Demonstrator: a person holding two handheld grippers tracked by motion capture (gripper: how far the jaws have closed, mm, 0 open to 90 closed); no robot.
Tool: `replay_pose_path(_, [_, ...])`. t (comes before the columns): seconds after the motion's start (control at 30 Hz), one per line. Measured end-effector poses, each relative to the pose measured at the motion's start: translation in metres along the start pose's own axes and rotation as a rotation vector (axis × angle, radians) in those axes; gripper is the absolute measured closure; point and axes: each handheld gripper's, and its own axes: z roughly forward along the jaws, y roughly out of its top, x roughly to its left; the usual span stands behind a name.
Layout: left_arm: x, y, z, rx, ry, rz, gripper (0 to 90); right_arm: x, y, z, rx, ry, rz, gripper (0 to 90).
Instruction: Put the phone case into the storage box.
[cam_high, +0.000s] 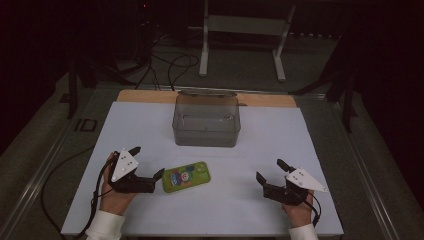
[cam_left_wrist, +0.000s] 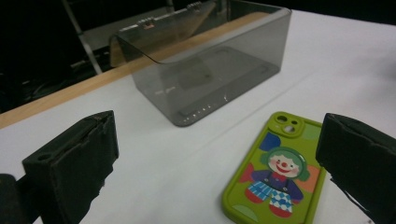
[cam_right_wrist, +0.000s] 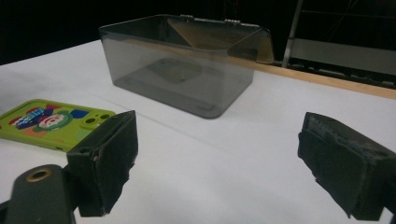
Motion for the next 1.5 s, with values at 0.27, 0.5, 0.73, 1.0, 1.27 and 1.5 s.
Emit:
replay_pose_path(0.27, [-0.002, 0.004, 0.013, 0.054, -0.045, 0.034, 0.0, 0.0, 0.001, -0.001, -0.011, -0.003, 0.005, 12.2])
replay_pose_path(0.5, [0.0, 0.01, 0.023, 0.104, -0.078, 0.05, 0.0, 0.001, 0.0, -0.001, -0.01, -0.009, 0.001, 12.3])
replay_pose_path(0.73, [-0.003, 0.016, 0.033, 0.173, -0.132, 0.094, 0.0, 0.001, 0.0, -0.001, -0.009, -0.008, 0.002, 12.3])
replay_pose_path(1.0, [-0.006, 0.015, 0.047, 0.259, -0.19, 0.118, 0.0, 0.001, 0.0, -0.002, -0.008, -0.006, 0.003, 12.3])
replay_pose_path(1.27, [-0.01, 0.012, 0.062, 0.36, -0.242, 0.155, 0.0, 0.0, 0.0, -0.002, -0.011, -0.002, 0.006, 12.2])
replay_pose_path(1.5, [-0.012, 0.008, 0.075, 0.441, -0.296, 0.169, 0.0, 0.0, 0.0, -0.001, -0.007, -0.001, 0.006, 12.3])
